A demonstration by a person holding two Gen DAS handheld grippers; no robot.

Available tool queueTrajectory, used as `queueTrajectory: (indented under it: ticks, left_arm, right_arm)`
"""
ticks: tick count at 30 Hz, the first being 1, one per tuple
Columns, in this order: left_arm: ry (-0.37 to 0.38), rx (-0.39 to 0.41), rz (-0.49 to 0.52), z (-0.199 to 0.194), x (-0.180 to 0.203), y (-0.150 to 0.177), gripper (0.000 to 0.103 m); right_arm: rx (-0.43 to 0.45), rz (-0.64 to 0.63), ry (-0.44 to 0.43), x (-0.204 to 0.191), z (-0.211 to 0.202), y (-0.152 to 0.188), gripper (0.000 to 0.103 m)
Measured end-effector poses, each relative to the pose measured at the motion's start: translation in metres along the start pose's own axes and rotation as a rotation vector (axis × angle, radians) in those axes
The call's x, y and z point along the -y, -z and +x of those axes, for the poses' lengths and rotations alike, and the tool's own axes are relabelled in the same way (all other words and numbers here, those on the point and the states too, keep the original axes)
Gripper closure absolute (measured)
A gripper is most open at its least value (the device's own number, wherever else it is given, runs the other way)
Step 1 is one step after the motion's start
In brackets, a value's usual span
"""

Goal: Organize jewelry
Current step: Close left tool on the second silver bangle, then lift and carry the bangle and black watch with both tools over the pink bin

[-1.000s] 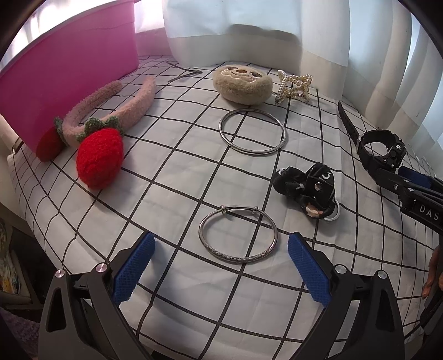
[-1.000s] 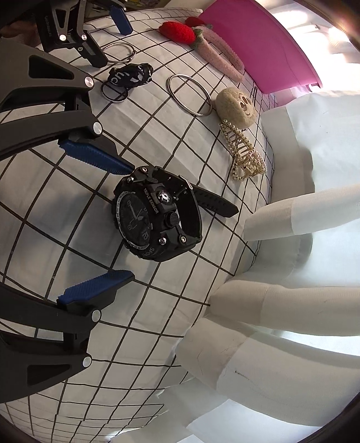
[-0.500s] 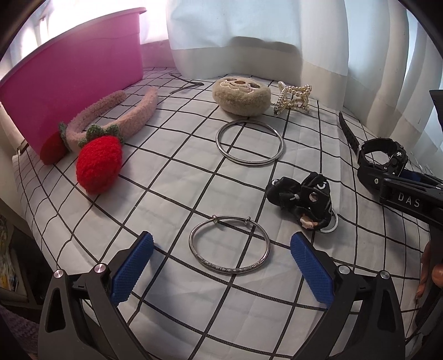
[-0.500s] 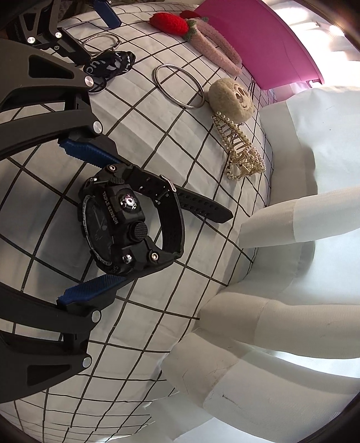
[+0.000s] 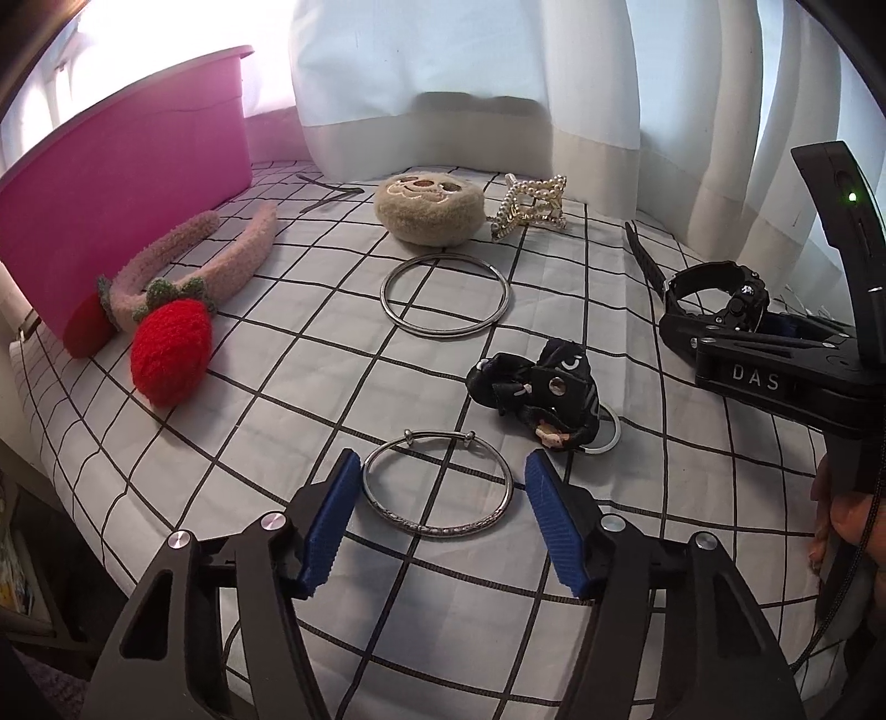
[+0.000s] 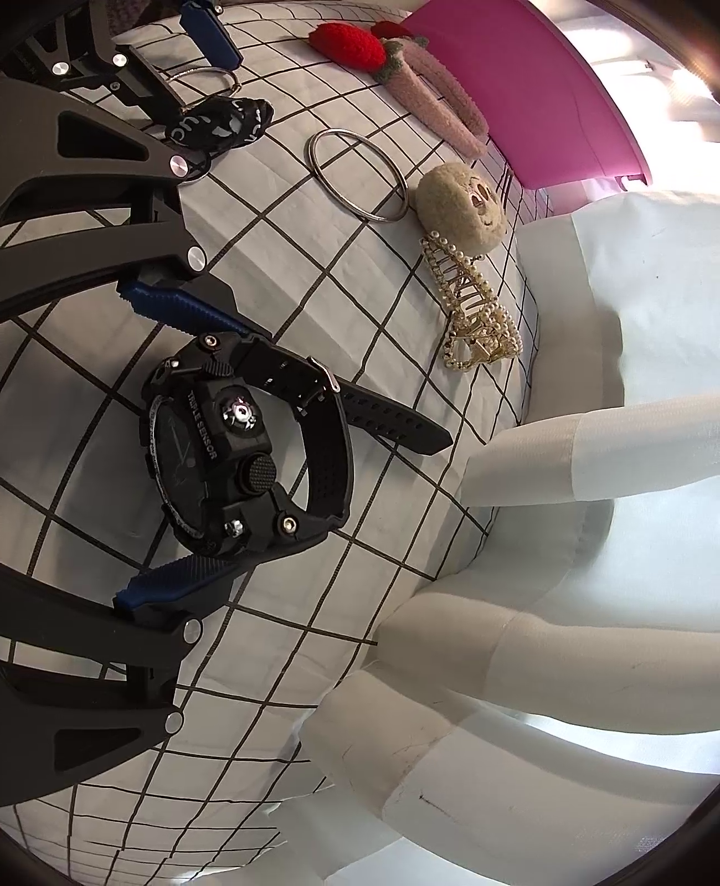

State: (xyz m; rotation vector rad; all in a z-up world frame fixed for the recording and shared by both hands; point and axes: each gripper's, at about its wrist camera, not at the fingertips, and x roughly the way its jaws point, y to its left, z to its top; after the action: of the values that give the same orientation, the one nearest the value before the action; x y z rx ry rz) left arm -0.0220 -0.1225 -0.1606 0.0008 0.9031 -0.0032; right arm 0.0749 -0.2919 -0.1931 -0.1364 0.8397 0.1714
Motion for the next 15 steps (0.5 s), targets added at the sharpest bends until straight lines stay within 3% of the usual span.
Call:
queueTrajectory:
  ticks: [15]
  left_arm:
    - [0.047, 0.033, -0.034, -0.016, -0.016, -0.013, 0.049]
  right_arm:
    - [0.021, 0.057, -0.039, 0.008, -0.023, 0.012, 0.036]
